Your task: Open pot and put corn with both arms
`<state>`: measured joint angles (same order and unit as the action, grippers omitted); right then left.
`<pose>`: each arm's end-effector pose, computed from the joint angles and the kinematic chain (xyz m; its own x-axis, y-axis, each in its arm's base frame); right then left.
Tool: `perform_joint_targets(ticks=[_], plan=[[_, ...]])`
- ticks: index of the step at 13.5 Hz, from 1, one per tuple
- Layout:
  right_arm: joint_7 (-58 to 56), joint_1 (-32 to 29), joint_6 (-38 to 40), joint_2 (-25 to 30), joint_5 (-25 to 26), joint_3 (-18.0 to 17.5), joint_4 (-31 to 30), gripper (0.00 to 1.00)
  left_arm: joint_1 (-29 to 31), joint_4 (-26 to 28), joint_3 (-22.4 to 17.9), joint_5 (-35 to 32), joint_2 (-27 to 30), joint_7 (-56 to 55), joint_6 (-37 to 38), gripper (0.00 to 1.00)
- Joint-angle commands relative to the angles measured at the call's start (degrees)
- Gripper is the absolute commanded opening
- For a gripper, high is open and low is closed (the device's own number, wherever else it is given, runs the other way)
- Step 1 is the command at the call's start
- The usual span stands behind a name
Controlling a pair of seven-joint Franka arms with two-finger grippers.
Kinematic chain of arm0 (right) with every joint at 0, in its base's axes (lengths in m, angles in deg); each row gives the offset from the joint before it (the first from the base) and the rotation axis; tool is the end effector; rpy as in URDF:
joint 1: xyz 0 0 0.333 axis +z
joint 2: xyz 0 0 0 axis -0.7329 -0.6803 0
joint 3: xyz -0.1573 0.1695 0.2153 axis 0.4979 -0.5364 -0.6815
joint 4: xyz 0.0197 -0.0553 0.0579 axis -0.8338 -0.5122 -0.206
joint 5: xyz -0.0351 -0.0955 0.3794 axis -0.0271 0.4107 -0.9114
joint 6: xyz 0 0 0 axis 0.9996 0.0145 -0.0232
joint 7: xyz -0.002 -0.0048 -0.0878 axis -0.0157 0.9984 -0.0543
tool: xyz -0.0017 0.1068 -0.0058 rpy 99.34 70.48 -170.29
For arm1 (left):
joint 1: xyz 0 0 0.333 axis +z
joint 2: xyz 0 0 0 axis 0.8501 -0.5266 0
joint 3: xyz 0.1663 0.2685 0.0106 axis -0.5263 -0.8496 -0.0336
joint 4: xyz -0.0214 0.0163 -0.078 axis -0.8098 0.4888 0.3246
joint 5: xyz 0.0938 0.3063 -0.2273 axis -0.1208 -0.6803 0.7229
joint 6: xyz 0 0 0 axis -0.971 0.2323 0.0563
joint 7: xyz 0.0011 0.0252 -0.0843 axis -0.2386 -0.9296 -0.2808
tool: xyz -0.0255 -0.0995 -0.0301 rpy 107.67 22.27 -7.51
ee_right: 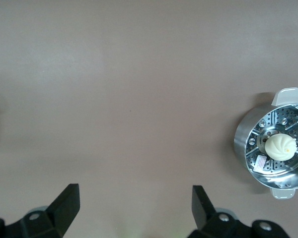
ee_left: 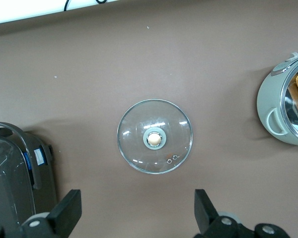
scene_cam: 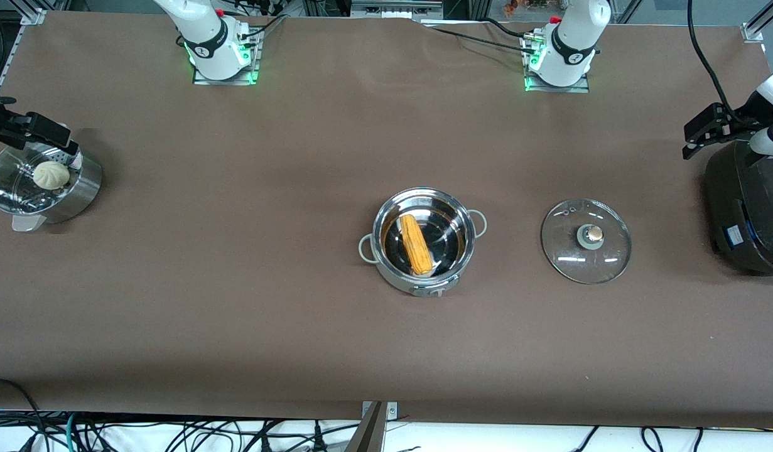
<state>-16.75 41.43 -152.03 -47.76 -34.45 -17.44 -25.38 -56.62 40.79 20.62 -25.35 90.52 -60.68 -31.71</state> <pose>0.5534 -0.0425 0.5954 0.9925 -0.1008 -0.0685 -0.1024 -0.9946 -0.0195 0.5490 0.0025 0.6330 0.9836 -0.1674 0.0665 -0.1645 -0.9852 -0.0477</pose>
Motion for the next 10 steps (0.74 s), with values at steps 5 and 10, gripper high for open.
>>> perform_joint_targets(ticks=[5, 10], plan=[[-1.55, -0.19, 0.03, -1.66, 1.09, -0.23, 1.89, 1.0, -0.02, -1.98, 0.18, -0.46, -0.87, -0.45, 1.36, 1.0], [-1.55, -0.19, 0.03, -2.97, 1.36, -0.23, 3.12, 1.0, -0.02, -1.98, 0.18, -0.46, -0.87, -0.54, 1.36, 1.0]])
